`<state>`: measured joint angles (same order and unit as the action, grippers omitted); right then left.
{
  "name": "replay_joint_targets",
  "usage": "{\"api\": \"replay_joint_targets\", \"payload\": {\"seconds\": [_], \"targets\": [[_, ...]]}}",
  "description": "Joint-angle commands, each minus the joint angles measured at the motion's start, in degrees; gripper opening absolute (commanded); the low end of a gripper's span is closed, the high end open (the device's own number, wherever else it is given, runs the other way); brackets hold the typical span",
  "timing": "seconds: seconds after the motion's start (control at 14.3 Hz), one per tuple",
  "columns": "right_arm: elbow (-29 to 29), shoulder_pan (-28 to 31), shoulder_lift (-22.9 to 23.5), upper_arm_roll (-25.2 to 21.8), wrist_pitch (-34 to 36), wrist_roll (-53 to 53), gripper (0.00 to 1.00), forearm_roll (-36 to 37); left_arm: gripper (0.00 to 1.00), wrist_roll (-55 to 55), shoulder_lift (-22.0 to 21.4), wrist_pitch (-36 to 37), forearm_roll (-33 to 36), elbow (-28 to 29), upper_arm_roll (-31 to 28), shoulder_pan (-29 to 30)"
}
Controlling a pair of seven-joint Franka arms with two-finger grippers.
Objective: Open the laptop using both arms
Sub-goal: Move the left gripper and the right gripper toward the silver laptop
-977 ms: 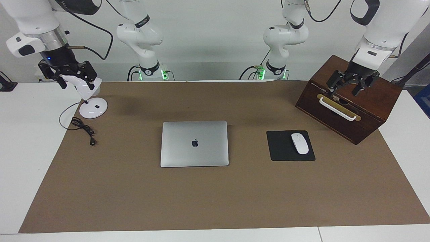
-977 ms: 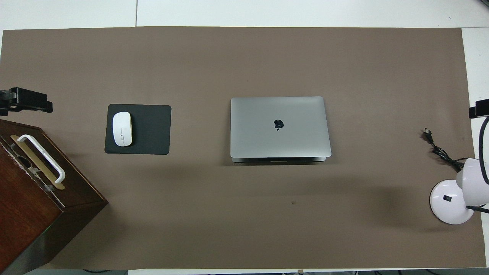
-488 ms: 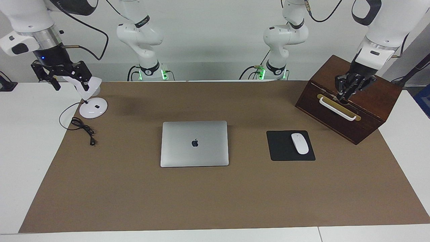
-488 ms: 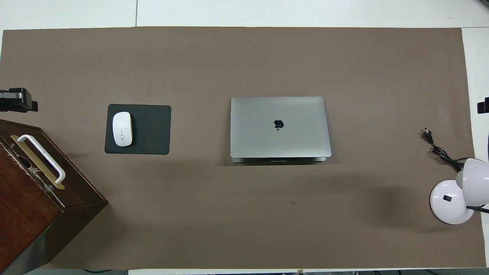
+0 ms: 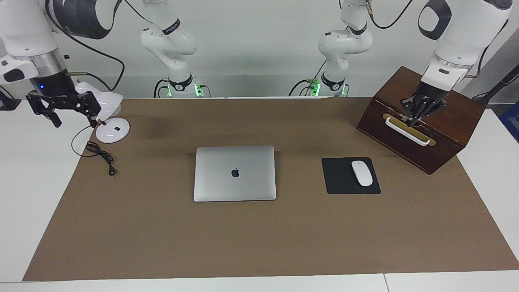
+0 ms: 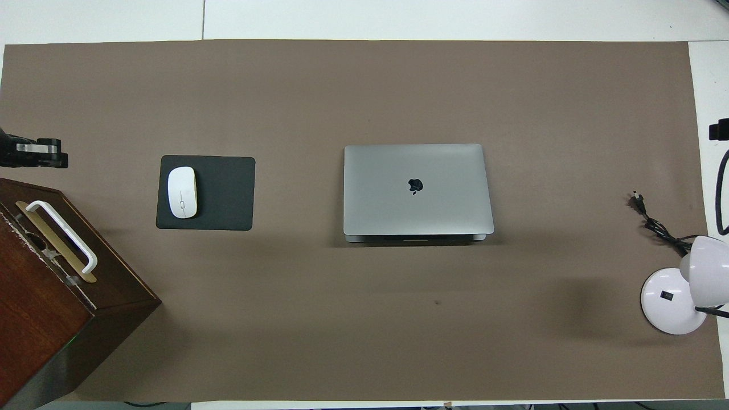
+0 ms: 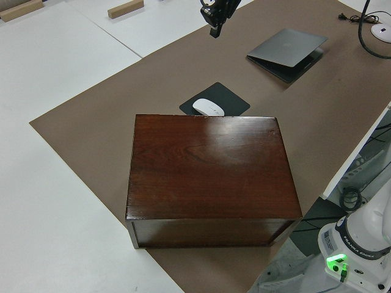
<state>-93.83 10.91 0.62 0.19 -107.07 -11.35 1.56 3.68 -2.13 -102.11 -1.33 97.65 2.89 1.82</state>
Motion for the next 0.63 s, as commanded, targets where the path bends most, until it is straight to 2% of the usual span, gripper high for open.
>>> {"api": "replay_joint_targets", "payload": {"seconds": [0.0, 0.14, 0.35, 0.56], "targets": [[-0.4, 1.0, 1.6, 0.7, -4.2, -1.4, 1.0, -0.6, 0.0, 3.2, -5.1, -6.6, 0.5, 9.1, -0.3, -0.7], [-0.4, 1.0, 2.9, 0.7, -6.9, -1.1, 1.0, -2.2, 0.0, 3.1, -7.3, -13.2, 0.4, 14.6, -0.3, -3.1], [-0.5, 1.1, 5.3, 0.7, -11.0, -1.0, 1.0, -9.2, 0.0, 2.9, -11.2, -24.3, 0.3, 24.5, -0.3, -5.1], [-2.6, 0.9, 7.1, 0.7, -16.6, -0.5, 1.0, -16.3, 0.0, 2.8, -13.1, -32.5, -0.6, 30.4, -0.2, -5.7]]}}
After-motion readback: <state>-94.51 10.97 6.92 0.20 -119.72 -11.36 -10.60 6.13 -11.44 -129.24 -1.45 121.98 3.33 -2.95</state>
